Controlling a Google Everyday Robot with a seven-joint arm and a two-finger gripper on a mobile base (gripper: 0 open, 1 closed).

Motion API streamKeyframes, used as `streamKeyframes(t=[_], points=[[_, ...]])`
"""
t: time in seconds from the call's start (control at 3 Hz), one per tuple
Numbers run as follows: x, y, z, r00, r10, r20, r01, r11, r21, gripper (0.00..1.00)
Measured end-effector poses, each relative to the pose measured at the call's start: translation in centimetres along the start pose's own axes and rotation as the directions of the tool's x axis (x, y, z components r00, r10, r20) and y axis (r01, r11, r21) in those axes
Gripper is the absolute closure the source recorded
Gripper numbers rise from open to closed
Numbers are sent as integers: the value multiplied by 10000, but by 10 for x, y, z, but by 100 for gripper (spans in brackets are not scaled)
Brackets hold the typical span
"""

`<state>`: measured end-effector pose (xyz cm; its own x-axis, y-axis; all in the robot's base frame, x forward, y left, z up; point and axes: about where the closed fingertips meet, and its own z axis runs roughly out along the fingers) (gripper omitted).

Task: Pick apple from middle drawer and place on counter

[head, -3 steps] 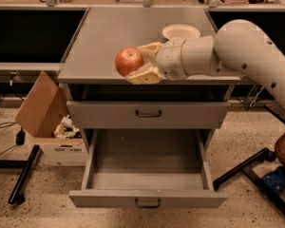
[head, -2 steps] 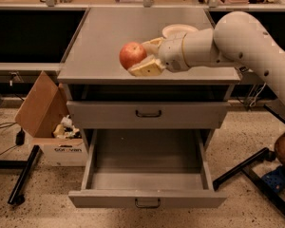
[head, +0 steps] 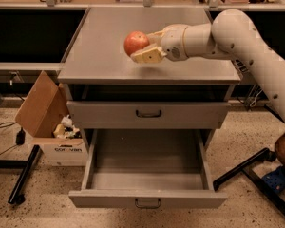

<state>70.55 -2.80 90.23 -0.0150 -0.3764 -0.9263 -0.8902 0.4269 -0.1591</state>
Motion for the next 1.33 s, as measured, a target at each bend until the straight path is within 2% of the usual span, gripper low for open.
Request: streamKeyframes(t=[0.33, 0.67, 1.33], points=[[17, -26, 20, 9956, 664, -658, -666, 9978, -9, 100], [27, -37, 31, 9913, 943, -915, -951, 9955, -41, 100], [39, -45, 52, 9854, 1241, -1167, -1298, 9906, -422, 50]])
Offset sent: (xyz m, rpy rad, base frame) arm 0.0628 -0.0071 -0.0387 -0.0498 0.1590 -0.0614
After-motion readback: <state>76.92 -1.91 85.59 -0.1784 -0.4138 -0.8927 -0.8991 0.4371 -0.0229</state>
